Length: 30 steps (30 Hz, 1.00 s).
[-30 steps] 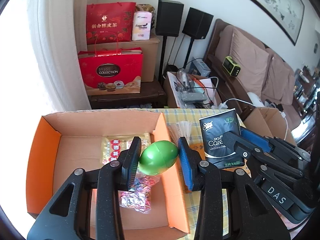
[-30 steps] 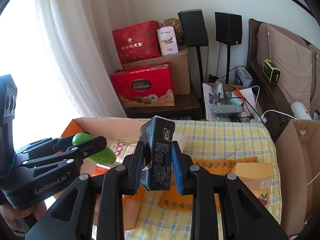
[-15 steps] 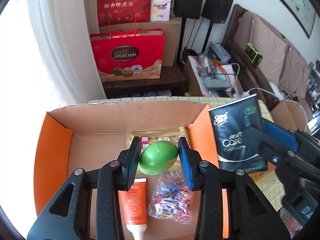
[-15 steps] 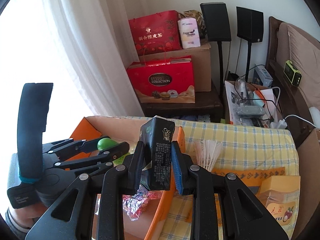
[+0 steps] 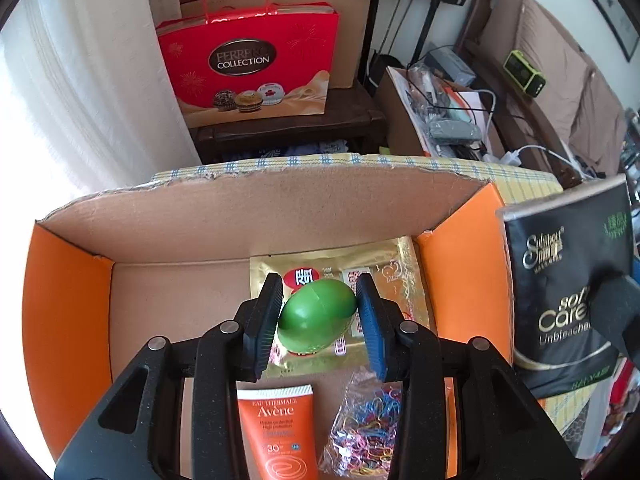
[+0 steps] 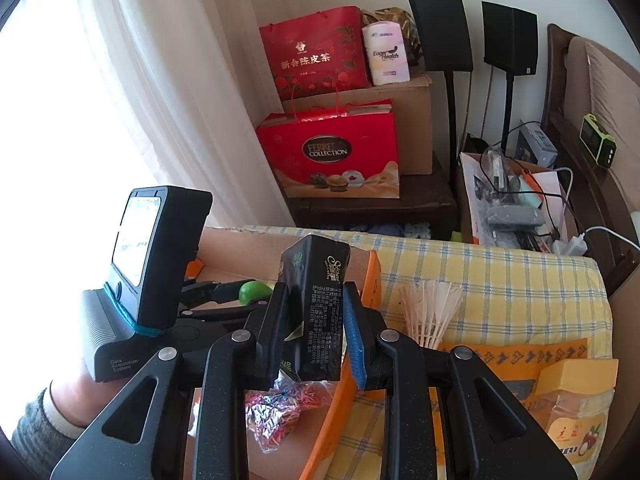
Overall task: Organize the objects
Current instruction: 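Lift the green container with the left gripper and carry it over the box, then lower the green container onto the gold pouch and open the left gripper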
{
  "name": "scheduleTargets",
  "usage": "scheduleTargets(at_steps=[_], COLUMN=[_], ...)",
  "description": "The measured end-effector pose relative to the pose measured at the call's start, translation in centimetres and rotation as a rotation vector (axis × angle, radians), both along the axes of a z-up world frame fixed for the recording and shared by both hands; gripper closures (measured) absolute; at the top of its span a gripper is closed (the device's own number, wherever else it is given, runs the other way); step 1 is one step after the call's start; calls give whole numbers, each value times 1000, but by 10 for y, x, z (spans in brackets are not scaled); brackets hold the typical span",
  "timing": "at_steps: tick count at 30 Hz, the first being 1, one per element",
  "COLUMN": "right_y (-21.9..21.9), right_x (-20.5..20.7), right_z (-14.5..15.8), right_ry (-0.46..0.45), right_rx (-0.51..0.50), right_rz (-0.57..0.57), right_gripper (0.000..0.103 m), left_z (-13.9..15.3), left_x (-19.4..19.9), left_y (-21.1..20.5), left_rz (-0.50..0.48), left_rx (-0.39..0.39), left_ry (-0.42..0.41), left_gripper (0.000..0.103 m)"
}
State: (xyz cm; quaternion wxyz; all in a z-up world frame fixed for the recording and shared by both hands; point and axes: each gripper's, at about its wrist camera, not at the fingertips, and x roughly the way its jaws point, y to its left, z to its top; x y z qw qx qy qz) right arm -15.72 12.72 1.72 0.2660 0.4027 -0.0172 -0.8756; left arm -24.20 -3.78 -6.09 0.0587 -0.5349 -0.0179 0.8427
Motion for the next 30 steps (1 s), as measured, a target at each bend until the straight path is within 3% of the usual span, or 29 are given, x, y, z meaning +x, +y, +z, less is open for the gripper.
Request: scheduleTargets(at_steps=[5, 9, 14, 16, 26, 30], right_y=[2, 8, 15, 17, 14, 10], right_x=[0, 0, 0, 2, 11, 17], right_z=[-2, 0, 5, 6, 14, 17], right_ry=[-4, 0, 4, 8, 23, 28], right_rx=[-10, -20, -22, -23, -39, -37], right_rz=[-1, -15, -25, -25, -10, 5], right_gripper=[77, 77, 77, 77, 77, 77], left_z=[-5, -12, -14, -12, 25, 41], left_x=[-9, -13, -15, -15, 7, 25], left_y=[6, 9, 9, 9, -12, -26], left_rz=[-36, -67, -45, -38, -2, 71], left_rx=[4, 70, 118, 101, 91, -12], left_ry=[-29, -65, -75, -76, 3, 66], left_gripper=[68, 69, 67, 67, 39, 32])
